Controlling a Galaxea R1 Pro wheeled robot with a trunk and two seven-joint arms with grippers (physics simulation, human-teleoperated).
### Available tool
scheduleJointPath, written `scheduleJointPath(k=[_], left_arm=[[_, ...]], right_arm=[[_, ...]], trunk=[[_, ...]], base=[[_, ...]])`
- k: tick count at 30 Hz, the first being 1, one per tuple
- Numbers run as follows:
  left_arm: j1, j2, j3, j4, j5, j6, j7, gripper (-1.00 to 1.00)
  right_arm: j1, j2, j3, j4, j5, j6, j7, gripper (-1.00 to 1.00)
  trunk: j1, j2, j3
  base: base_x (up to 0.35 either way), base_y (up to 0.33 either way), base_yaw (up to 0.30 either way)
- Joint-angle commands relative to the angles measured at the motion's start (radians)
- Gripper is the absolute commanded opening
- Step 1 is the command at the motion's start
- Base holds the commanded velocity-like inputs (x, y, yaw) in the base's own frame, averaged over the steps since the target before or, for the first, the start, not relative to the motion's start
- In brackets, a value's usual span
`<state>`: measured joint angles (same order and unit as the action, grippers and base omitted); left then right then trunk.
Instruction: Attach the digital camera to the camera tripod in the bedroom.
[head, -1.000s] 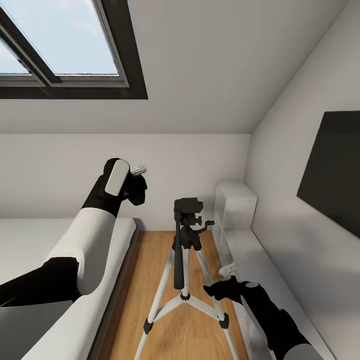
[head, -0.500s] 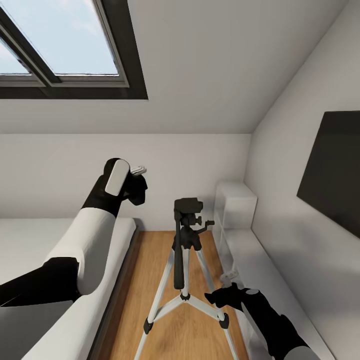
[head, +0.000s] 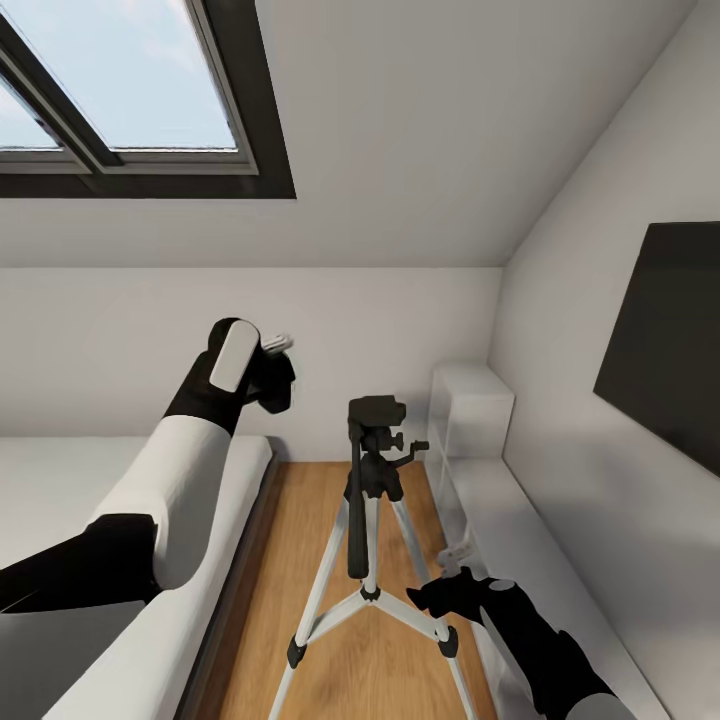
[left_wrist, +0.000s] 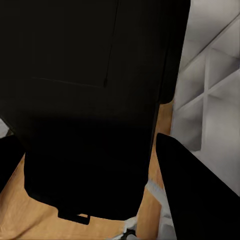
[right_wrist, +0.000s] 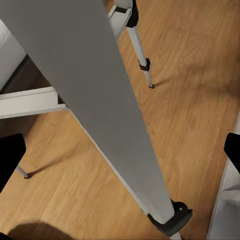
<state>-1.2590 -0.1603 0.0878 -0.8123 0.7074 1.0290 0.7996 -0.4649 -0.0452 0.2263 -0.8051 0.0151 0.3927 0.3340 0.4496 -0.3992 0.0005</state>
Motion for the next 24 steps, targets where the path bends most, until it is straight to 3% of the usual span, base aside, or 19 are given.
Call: scheduleJointPath(k=[1,6,24], left_arm=[[0.0,-0.001,0.004,0.0,0.005,0.001,0.009,-1.0],[0.0,0.0,0.005,0.003,-0.016,0.0,0.011,-1.0],[0.0,0.004,0.006,0.014,-0.019,0.0,0.012,-1.0]], right_arm=[[0.0,-0.001,0.002,-0.002,0.002,0.005,0.002,1.0],[0.0,-0.002,0.002,-0.002,0.002,0.005,0.002,1.0],[0.0,-0.003,0.003,-0.002,0.002,0.005,0.003,1.0]], trunk=[[0.0,-0.001,0.0],[0.0,-0.001,0.0],[0.0,-0.001,0.0]], base=[[0.0,0.0,0.0],[0.0,0.0,0.0],[0.063,0.0,0.0]])
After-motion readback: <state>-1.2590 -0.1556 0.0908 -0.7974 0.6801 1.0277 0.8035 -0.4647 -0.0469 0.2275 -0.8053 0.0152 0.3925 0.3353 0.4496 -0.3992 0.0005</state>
